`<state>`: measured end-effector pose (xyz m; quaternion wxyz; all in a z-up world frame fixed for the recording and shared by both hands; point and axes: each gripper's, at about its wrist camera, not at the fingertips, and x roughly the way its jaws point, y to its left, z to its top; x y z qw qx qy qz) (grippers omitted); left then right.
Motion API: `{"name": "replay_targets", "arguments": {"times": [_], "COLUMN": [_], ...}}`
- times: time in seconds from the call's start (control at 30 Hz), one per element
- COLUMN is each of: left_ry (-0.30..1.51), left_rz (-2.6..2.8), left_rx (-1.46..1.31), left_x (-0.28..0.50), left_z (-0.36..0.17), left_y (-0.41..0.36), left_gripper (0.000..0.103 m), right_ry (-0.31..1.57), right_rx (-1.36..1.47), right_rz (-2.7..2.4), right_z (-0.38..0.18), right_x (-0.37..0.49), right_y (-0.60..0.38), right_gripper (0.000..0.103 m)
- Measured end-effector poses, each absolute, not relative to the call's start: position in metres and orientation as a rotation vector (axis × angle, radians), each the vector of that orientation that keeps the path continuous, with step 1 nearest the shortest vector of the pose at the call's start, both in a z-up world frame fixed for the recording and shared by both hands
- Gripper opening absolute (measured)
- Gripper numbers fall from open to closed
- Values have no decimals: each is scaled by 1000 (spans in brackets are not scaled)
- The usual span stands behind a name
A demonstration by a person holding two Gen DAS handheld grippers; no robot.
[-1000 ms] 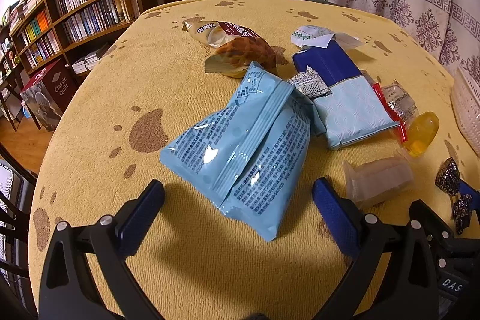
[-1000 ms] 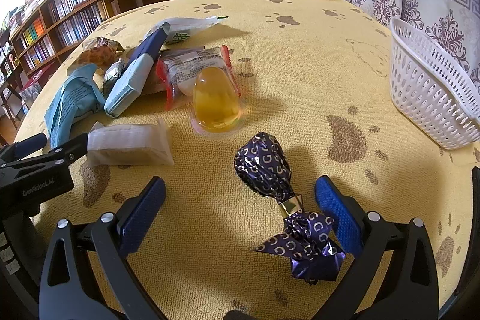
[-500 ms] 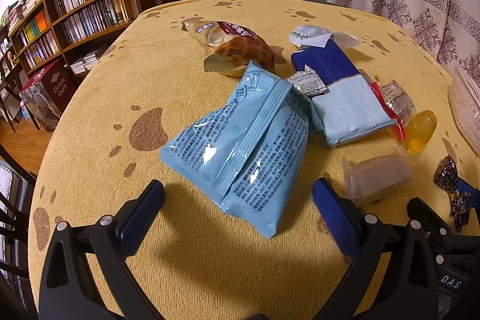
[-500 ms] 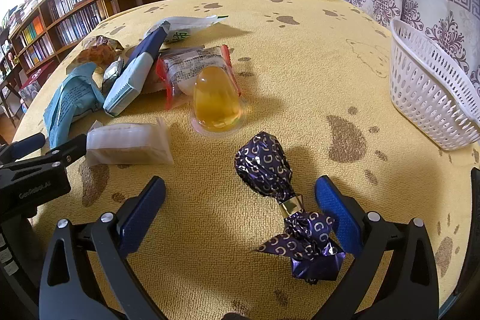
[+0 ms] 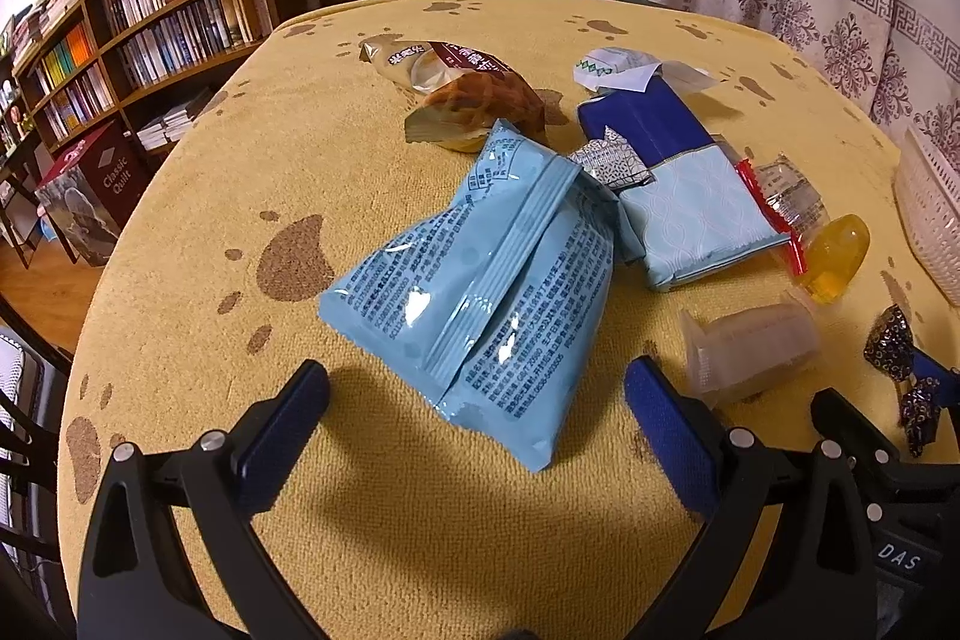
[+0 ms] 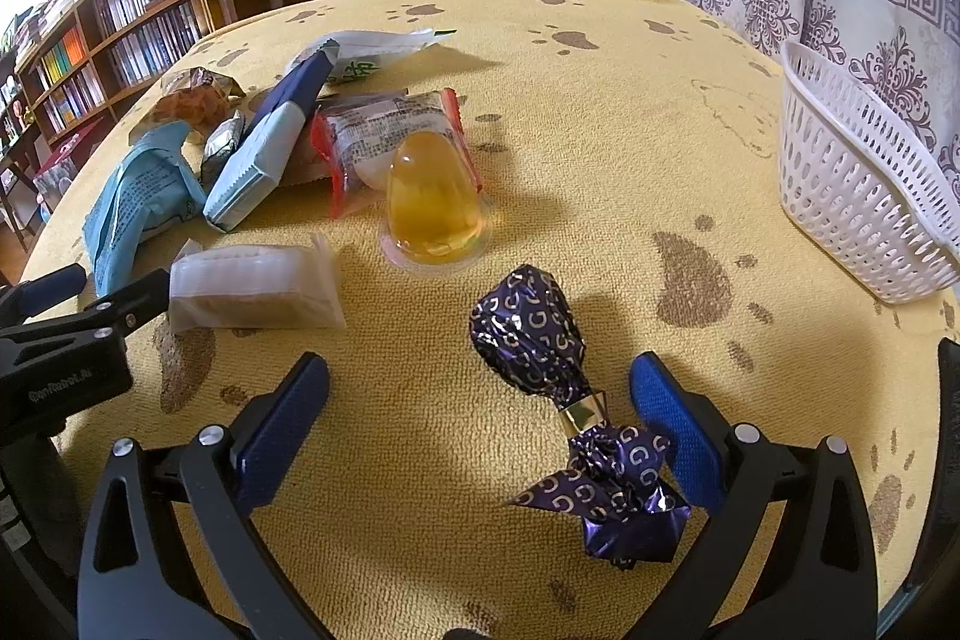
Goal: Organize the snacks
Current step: 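Close the right gripper on the purple candy while the left tool approaches the blue chip bag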
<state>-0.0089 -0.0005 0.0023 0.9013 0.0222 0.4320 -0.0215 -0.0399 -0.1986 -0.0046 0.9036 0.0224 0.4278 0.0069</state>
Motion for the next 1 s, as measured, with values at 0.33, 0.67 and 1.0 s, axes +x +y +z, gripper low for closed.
{"name": "replay_targets", "arguments": {"times": [0.33, 0.67, 1.0], "left_ry": [768, 702, 654], "left_rz": [-146, -48, 136], "left_rx": [-212, -291, -262], "left_x": [-29, -38, -42], "left_z": [18, 24, 30], "left_y": [40, 68, 88], "left_gripper": [98, 98, 98], "right_ry": [845, 787, 772], "right_rx": [107, 112, 68], "right_rz": [50, 166, 234], "right_z": [0, 24, 34], "right_x": [-47, -54, -40], "right_y": [-207, -182, -142], "right_gripper": [101, 101, 101]}}
